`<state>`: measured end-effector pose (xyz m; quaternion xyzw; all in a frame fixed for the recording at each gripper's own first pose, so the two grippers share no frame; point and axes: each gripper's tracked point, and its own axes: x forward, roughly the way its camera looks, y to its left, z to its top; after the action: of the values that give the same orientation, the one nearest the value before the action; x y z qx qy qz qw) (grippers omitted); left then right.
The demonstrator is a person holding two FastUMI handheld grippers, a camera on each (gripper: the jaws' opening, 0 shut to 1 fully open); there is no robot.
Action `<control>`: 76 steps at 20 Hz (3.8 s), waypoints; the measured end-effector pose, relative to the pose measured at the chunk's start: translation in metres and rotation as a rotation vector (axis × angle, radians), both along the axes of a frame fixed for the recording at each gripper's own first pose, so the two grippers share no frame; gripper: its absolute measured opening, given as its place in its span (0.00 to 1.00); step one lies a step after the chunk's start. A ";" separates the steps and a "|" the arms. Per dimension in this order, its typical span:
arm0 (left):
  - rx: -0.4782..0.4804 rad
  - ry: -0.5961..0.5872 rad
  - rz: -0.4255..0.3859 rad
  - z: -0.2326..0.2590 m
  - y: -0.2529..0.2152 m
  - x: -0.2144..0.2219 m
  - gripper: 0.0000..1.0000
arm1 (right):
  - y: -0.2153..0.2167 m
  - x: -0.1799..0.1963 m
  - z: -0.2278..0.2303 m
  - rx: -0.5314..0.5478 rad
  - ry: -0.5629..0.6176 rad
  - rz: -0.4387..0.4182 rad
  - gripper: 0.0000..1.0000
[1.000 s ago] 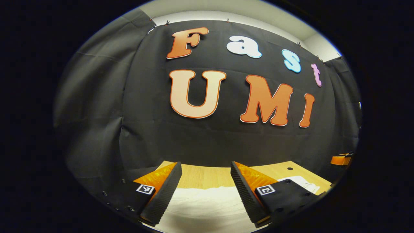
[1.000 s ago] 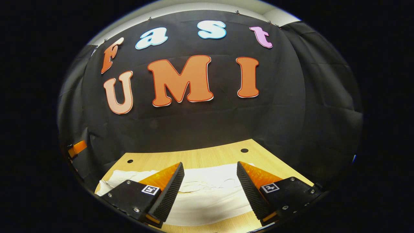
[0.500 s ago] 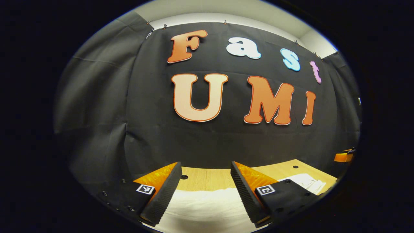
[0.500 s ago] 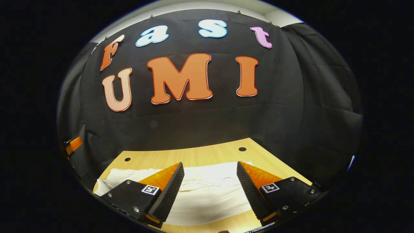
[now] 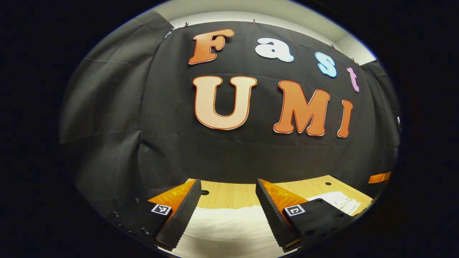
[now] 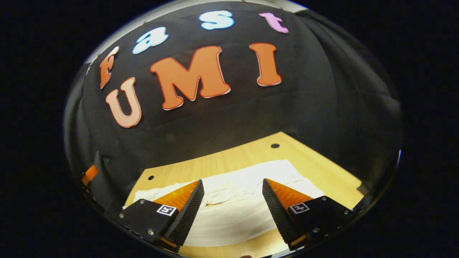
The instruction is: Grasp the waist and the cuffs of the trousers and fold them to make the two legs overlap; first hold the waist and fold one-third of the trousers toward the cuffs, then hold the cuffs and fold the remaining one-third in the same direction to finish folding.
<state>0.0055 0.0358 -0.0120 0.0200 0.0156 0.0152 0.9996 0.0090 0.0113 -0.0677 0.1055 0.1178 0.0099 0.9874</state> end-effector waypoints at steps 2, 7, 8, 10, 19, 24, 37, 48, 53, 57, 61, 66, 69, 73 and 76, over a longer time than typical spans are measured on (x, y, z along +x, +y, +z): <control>0.016 0.000 0.022 -0.002 0.006 0.000 0.98 | -0.017 0.003 -0.026 0.092 0.073 -0.037 0.98; 0.001 0.019 0.048 -0.007 0.015 0.001 0.98 | -0.054 0.003 -0.097 0.360 0.283 -0.140 0.98; -0.011 0.027 0.053 -0.010 0.018 0.001 0.98 | -0.061 0.001 -0.111 0.417 0.319 -0.169 0.99; -0.022 0.040 0.068 -0.015 0.023 0.002 0.98 | -0.083 -0.005 -0.135 0.485 0.378 -0.236 0.98; -0.008 0.077 0.130 -0.029 0.036 0.003 0.99 | -0.155 -0.005 -0.211 0.602 0.536 -0.421 0.99; -0.010 0.092 0.159 -0.034 0.039 0.004 0.98 | -0.163 0.015 -0.222 0.613 0.569 -0.430 0.99; -0.031 0.132 0.180 -0.045 0.042 0.027 0.98 | -0.138 0.059 -0.224 0.671 0.617 -0.383 0.99; -0.209 0.252 0.239 -0.085 0.085 -0.004 1.00 | -0.122 0.080 -0.243 0.610 0.669 -0.347 0.06; -0.398 0.339 0.339 -0.124 0.106 -0.044 0.98 | -0.123 0.079 -0.244 0.547 0.703 -0.314 0.01; -0.693 0.462 0.443 -0.173 0.109 -0.066 0.95 | -0.123 0.079 -0.244 0.553 0.732 -0.285 0.01; -0.968 0.531 0.549 -0.239 0.097 -0.067 0.99 | -0.123 0.080 -0.245 0.603 0.745 -0.273 0.01; -1.072 0.597 0.696 -0.275 0.095 -0.075 0.99 | -0.123 0.080 -0.246 0.622 0.756 -0.264 0.01; -1.112 0.624 0.753 -0.283 0.096 -0.080 1.00 | -0.124 0.079 -0.246 0.630 0.761 -0.263 0.01; -1.135 0.636 0.791 -0.292 0.104 -0.079 0.99 | -0.124 0.079 -0.247 0.645 0.768 -0.269 0.01; -1.168 0.639 0.793 -0.297 0.103 -0.074 0.99 | -0.124 0.079 -0.246 0.650 0.769 -0.272 0.01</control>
<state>-0.0688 0.1389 -0.3087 -0.5140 0.3149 0.3547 0.7147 0.0878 -0.1122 -0.3141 0.4168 0.4478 -0.1220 0.7816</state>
